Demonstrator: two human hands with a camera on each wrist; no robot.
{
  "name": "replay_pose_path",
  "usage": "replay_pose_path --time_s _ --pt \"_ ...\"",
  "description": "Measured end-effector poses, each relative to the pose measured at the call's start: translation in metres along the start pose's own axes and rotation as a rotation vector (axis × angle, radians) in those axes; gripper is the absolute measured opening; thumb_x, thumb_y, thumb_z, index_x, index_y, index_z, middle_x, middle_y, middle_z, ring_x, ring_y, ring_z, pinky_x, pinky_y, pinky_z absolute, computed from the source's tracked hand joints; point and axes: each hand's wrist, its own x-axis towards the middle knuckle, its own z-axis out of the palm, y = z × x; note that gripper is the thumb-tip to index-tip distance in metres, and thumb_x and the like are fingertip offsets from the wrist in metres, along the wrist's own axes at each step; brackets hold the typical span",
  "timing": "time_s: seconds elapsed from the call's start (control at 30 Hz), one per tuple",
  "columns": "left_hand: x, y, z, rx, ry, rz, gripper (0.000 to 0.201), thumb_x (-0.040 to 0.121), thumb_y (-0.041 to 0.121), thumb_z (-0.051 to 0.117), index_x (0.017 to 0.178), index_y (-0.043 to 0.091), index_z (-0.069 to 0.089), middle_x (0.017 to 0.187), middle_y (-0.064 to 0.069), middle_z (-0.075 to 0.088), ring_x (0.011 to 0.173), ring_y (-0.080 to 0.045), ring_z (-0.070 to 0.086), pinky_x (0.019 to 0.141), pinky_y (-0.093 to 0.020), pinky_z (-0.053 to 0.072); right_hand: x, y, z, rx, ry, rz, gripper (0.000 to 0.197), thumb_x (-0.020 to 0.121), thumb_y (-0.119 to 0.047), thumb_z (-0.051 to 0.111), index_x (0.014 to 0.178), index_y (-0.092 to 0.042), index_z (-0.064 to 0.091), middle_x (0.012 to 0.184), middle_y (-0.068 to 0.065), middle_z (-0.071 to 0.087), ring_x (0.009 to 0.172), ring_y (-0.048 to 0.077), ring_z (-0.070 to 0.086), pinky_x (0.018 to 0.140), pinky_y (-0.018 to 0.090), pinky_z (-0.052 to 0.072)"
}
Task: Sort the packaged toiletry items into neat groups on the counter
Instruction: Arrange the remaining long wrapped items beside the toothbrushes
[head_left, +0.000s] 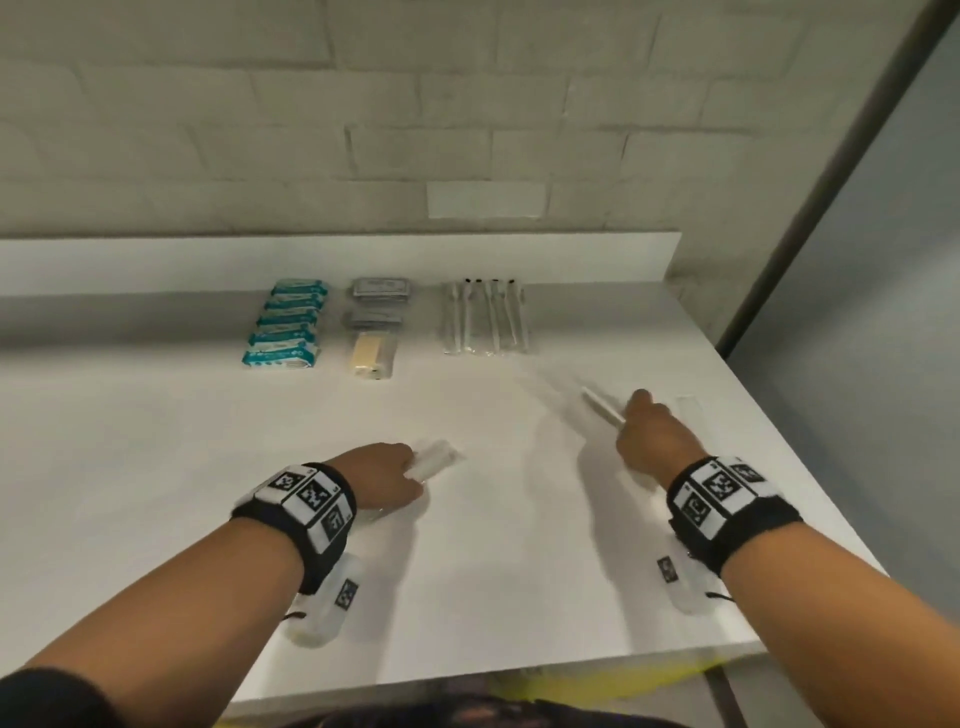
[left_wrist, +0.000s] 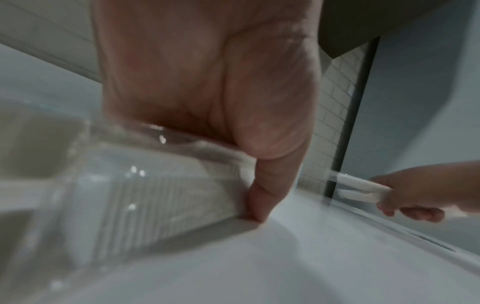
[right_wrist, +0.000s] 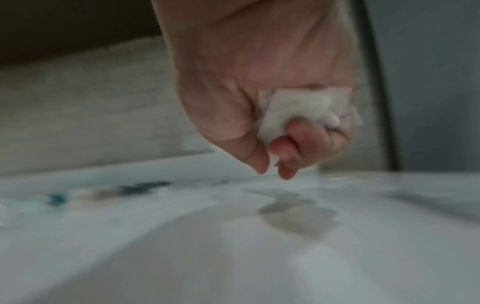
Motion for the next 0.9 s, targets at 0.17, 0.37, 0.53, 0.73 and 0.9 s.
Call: replay_pose_path --time_s 0.17,0.37,0.53,0.73,0.9 --pt "0.0 0.002 -0.01 0.004 -0.1 -0.016 0.026 0.083 0.026 0.053 0.108 0.018 0.048 0.106 -0.002 0.054 0.095 -0.02 0.052 0.078 -0.029 0.04 0.034 0.071 -0.02 -0.202 -0.053 0.369 0.064 0.089 -0.048 0.055 0.133 -0.002 0.046 0.133 0.016 0.047 0.124 0.037 0.047 0.095 0.04 0.043" --pt "-0.002 0.012 -0.004 0.121 -0.073 -0.019 0.044 0.087 0.024 0.046 0.13 0.013 0.044 0.128 -0.007 0.053 0.112 -0.023 0.053 0.089 -0.031 0.042 0.002 0.02 -0.025 -0.362 -0.259 0.105 0.048 0.101 -0.037 0.04 0.129 -0.001 0.054 0.132 0.012 0.055 0.123 0.026 0.053 0.101 0.029 0.042" --pt "0.001 0.041 -0.009 0.358 -0.12 0.067 0.043 0.092 0.024 0.045 0.133 0.009 0.045 0.133 -0.01 0.053 0.118 -0.026 0.053 0.092 -0.032 0.042 0.009 -0.015 0.001 -0.199 -0.267 -0.057 0.039 0.093 -0.02 0.051 0.127 -0.001 0.055 0.13 0.016 0.056 0.117 0.029 0.055 0.094 0.029 0.044" --pt "0.04 0.094 -0.046 0.067 0.218 0.185 0.013 0.088 0.021 0.058 0.094 0.012 0.051 0.095 -0.003 0.055 0.083 -0.02 0.049 0.07 -0.028 0.036 0.044 -0.015 -0.027 -0.04 -0.245 -0.096 0.037 0.08 -0.024 0.072 0.109 0.0 0.066 0.099 0.011 0.068 0.085 0.023 0.058 0.072 0.026 0.044" --pt "0.083 0.152 -0.068 -0.671 0.31 0.207 0.015 0.081 0.017 0.073 0.083 0.021 0.058 0.083 -0.001 0.064 0.079 -0.021 0.06 0.069 -0.03 0.048 0.08 0.024 -0.066 0.071 -0.181 -0.19 0.048 0.088 -0.042 0.061 0.121 -0.007 0.062 0.125 0.009 0.061 0.114 0.026 0.057 0.092 0.031 0.045"
